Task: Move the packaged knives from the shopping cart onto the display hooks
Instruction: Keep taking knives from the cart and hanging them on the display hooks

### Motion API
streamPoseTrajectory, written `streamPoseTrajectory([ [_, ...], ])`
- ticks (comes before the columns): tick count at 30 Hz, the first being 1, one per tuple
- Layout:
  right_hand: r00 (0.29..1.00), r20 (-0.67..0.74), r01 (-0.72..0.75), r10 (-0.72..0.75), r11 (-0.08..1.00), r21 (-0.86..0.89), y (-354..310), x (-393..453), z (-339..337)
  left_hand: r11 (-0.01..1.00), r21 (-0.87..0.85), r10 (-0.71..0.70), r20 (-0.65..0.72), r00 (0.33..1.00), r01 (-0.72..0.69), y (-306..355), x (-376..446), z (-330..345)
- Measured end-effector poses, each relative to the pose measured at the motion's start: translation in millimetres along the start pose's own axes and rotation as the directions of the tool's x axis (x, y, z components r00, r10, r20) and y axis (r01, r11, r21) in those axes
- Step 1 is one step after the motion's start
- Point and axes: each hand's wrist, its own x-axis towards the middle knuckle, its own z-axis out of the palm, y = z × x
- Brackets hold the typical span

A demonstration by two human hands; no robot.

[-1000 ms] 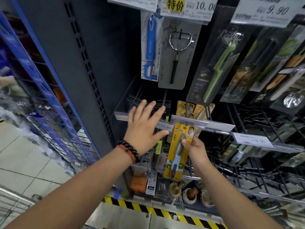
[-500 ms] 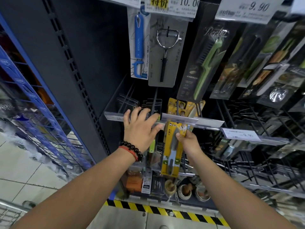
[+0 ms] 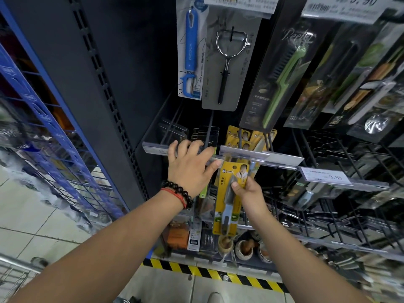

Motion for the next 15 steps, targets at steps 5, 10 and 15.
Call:
streamPoseTrajectory([
  [5,0.998,-0.013,0.059,-0.058,0.996,0.065,-15.0,-3.0,0.8,1.000,-0.009,0.005,-0.015,1.000,-0.005,-0.1,-0.5,0.0],
  [10,0.997,-0.072,0.038,-0.031,0.994,0.098,-19.1,2.9,-0.9,1.000,-0.025,0.002,-0.020,1.000,-0.002,-0.4,-0.4,-0.1],
  [15,0.997,-0.071,0.018,-0.009,0.993,0.119,-18.3,15.7,-2.3,1.000,-0.026,0.003,-0.017,1.000,-0.004,-1.3,-0.3,1.1],
])
